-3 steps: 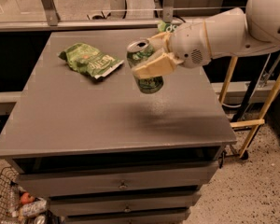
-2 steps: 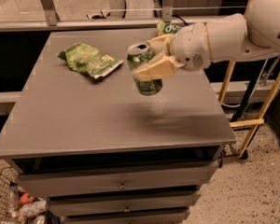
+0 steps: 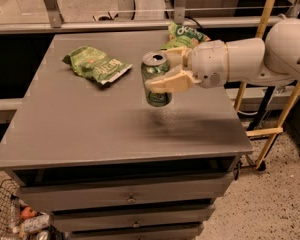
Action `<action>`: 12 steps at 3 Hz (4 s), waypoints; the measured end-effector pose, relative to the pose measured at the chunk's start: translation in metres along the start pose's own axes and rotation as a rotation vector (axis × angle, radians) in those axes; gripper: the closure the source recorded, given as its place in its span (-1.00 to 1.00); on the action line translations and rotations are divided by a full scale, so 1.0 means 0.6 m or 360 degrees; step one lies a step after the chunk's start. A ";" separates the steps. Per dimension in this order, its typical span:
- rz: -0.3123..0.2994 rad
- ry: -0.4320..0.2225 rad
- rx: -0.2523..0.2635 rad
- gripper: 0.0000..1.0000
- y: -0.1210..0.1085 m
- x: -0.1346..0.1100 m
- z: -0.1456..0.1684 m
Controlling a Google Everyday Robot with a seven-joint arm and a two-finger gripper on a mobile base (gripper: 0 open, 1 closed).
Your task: Place green can upright
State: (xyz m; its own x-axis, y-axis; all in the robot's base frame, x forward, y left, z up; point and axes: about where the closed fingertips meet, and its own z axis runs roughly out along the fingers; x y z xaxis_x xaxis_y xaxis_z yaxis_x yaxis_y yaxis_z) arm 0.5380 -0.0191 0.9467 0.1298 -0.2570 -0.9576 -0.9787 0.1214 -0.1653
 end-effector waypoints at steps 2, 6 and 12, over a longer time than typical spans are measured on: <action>-0.0069 0.0088 0.0048 1.00 -0.002 0.053 0.008; 0.0030 -0.0078 0.0041 0.47 -0.008 0.104 0.008; -0.0002 0.0188 0.0138 -1.00 0.007 0.083 -0.067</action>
Offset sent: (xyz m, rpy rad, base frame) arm 0.0123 -0.0132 -0.0526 -0.0745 -0.0473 -0.0534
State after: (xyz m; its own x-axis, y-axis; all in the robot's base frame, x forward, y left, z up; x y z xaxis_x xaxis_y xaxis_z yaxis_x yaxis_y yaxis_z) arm 0.5342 -0.0699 0.9076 0.1064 -0.3675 -0.9239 -0.9606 0.2021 -0.1910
